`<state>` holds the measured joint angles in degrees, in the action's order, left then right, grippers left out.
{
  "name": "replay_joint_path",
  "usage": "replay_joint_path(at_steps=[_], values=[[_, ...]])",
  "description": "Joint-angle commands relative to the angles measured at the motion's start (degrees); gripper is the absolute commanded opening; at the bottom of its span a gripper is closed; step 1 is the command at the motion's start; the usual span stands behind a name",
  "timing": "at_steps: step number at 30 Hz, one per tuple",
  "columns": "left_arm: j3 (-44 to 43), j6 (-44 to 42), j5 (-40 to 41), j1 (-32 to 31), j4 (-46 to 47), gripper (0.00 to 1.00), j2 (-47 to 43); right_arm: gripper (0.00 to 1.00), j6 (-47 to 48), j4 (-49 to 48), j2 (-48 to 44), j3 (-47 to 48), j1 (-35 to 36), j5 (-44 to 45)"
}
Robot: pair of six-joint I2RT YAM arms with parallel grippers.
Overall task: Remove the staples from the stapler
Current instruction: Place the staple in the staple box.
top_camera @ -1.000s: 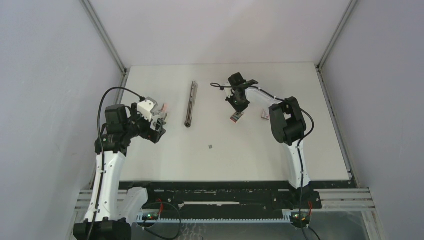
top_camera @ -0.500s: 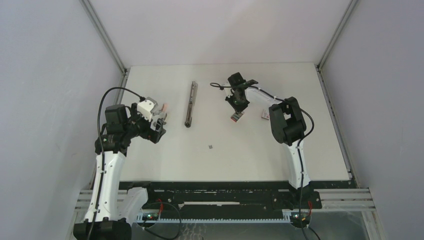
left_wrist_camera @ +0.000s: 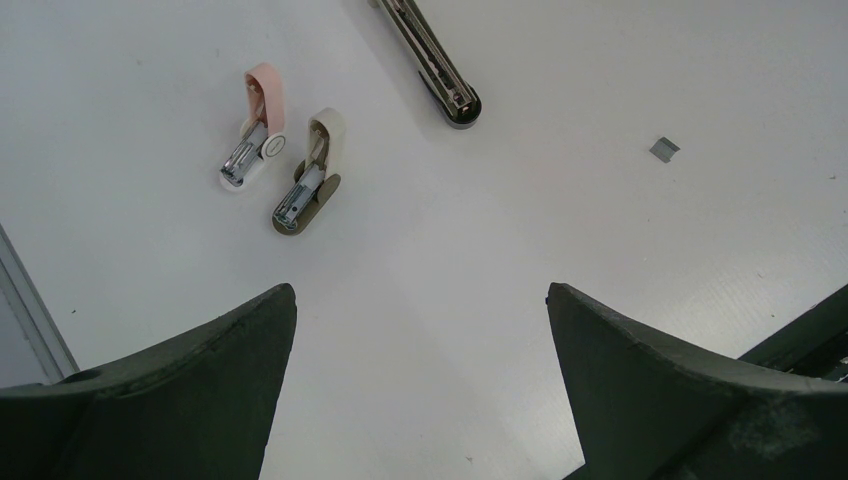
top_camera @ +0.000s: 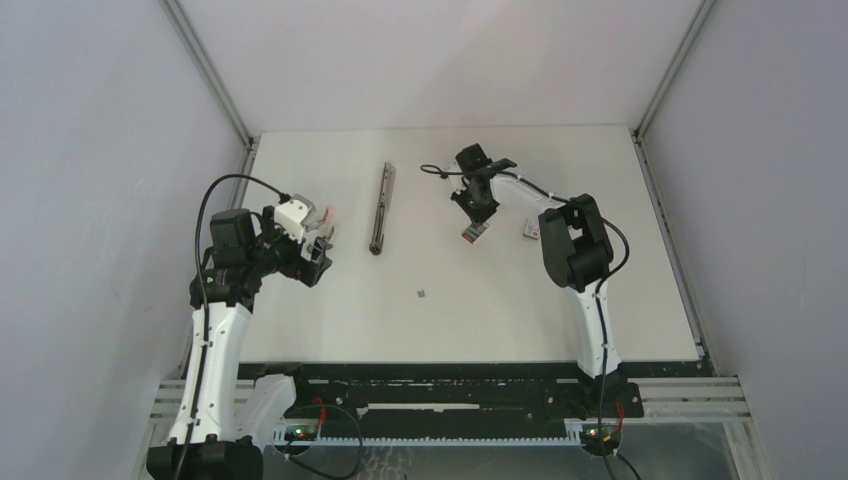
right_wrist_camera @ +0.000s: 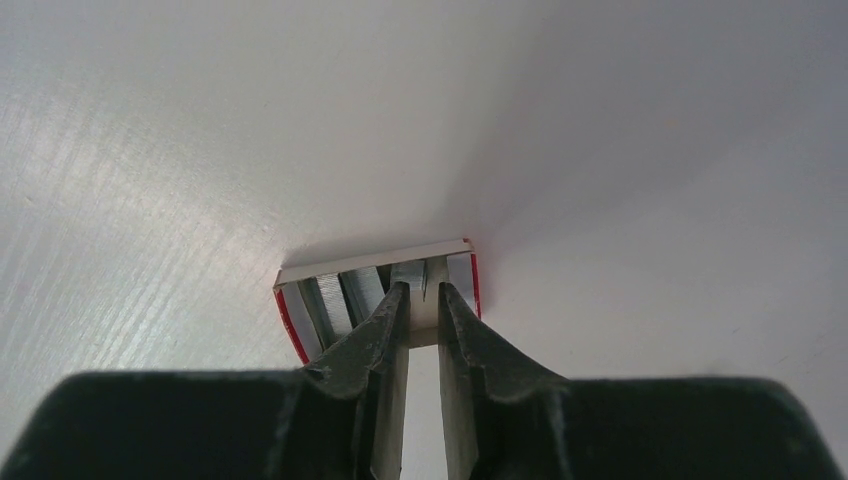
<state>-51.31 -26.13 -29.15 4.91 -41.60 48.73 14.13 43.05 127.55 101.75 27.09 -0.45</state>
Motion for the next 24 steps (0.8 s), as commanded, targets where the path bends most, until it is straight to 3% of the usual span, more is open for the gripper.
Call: replay_joint_path(at_steps=[1, 14, 24], values=[[2.09, -0.33, -1.09, 0.35, 1.31, 1.00, -0.41, 0.17, -0.98, -0.91, -5.09, 2.92, 0.39, 1.03], [2.09, -0.33, -1.03, 0.35, 1.31, 1.00, -0.18, 0.22, -1.61, 1.53, -11.18, 2.54, 1.57, -1.15], [2.06, -0.15, -0.54, 0.30, 1.43, 1.00, -0.05, 0.27, -9.65, 5.41, -18.82, -6.25, 9.47, -7.15]])
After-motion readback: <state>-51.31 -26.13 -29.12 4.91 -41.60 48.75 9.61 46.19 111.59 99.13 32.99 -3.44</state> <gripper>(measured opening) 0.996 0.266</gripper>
